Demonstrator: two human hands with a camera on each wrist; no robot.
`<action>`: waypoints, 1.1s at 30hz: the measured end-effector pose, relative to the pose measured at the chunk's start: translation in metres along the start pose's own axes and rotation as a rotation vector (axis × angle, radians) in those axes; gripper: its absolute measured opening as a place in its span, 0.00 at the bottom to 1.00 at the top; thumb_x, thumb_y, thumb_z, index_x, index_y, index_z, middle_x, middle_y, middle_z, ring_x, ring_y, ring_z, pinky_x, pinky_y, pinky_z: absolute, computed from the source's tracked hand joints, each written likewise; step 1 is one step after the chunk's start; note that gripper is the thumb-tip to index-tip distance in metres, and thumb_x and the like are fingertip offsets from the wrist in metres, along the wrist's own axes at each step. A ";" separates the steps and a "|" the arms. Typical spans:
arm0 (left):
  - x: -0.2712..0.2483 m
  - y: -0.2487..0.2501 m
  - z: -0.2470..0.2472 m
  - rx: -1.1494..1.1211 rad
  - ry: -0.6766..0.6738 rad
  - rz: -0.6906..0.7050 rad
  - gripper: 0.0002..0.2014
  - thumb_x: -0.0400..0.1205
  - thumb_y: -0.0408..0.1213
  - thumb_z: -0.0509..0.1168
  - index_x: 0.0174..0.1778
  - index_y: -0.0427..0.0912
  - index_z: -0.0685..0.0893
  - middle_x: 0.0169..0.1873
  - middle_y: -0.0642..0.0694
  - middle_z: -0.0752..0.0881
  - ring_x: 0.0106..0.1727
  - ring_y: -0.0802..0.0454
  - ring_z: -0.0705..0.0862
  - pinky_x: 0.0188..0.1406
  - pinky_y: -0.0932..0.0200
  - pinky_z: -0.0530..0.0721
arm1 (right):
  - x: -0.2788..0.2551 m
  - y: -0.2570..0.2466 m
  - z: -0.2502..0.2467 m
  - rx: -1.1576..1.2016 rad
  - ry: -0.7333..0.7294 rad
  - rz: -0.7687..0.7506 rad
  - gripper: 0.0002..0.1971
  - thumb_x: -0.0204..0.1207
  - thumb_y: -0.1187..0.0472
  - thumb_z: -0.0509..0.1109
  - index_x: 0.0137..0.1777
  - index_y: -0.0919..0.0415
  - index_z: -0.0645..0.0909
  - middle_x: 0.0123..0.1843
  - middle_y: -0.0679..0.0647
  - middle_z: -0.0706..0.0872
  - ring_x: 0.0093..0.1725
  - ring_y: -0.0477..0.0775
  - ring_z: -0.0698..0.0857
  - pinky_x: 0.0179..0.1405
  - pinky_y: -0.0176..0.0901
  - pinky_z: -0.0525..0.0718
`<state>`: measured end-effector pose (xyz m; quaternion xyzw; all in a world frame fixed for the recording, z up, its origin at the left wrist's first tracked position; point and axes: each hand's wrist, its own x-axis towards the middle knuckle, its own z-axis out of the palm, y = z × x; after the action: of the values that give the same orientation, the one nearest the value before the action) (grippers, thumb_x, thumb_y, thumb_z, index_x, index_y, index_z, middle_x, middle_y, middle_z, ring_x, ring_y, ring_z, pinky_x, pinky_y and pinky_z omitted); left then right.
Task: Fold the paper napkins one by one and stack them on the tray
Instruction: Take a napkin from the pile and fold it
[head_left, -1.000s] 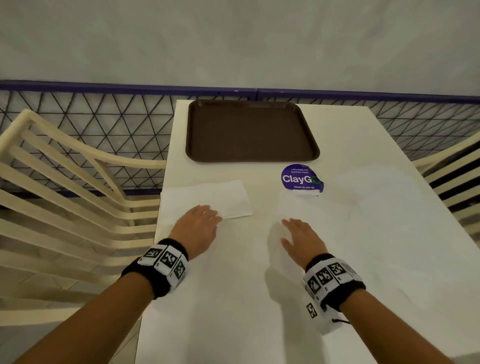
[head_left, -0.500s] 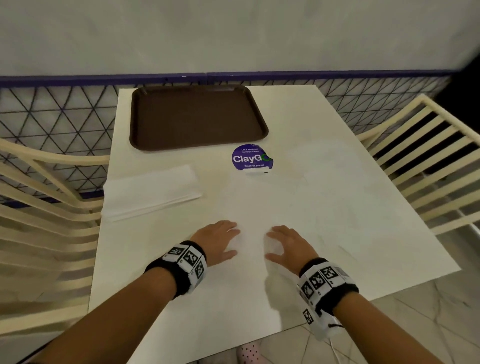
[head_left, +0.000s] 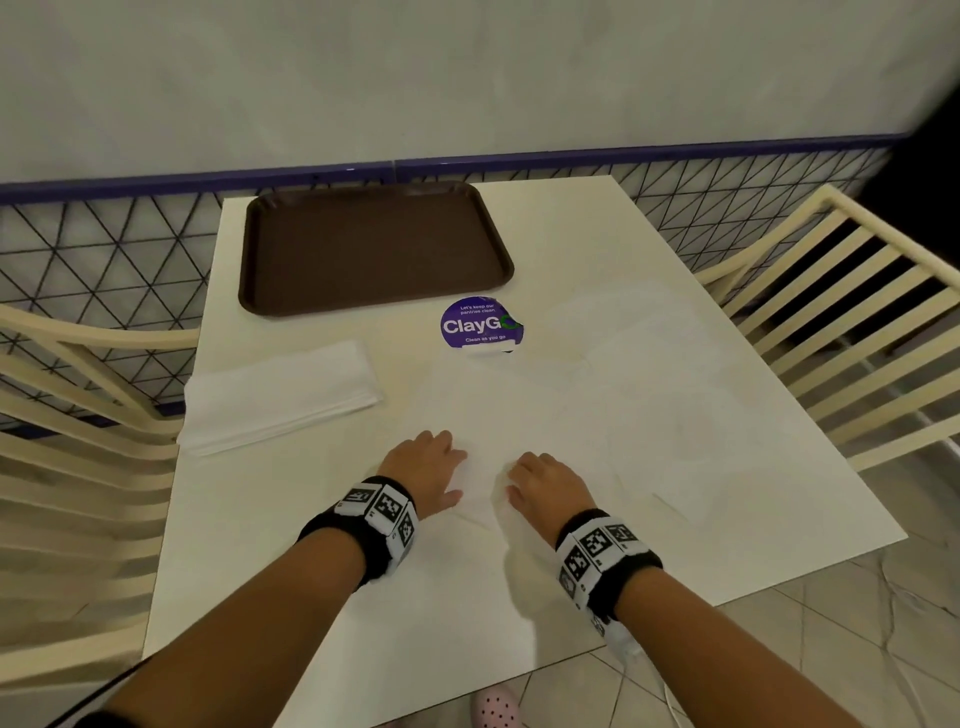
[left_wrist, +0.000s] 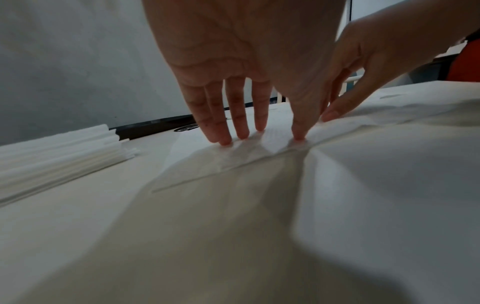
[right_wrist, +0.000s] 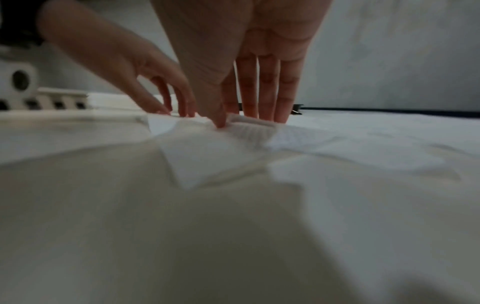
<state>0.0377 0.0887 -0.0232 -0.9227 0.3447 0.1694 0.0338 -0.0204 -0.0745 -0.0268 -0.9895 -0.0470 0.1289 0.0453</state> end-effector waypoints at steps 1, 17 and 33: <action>0.001 0.002 0.001 0.015 0.012 0.000 0.27 0.83 0.50 0.56 0.78 0.46 0.62 0.72 0.46 0.65 0.69 0.47 0.68 0.62 0.55 0.71 | 0.003 0.002 0.003 -0.022 -0.051 0.002 0.17 0.36 0.60 0.88 0.23 0.60 0.84 0.25 0.52 0.83 0.22 0.51 0.83 0.17 0.31 0.75; -0.051 -0.027 -0.016 -0.169 0.544 0.141 0.16 0.72 0.43 0.56 0.31 0.49 0.90 0.33 0.51 0.90 0.32 0.55 0.89 0.27 0.66 0.85 | -0.001 0.002 -0.052 0.119 0.036 -0.275 0.21 0.78 0.56 0.68 0.69 0.59 0.75 0.73 0.52 0.76 0.69 0.53 0.78 0.65 0.39 0.75; -0.137 -0.024 0.036 -0.625 0.045 -0.414 0.12 0.82 0.41 0.62 0.58 0.41 0.81 0.47 0.46 0.84 0.45 0.52 0.79 0.43 0.65 0.71 | 0.018 -0.036 -0.020 0.250 -0.371 -0.361 0.13 0.84 0.61 0.58 0.60 0.65 0.82 0.59 0.59 0.86 0.60 0.57 0.82 0.42 0.30 0.64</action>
<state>-0.0540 0.1988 -0.0119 -0.9420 0.0832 0.2359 -0.2237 -0.0010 -0.0387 -0.0082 -0.9113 -0.2138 0.3024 0.1800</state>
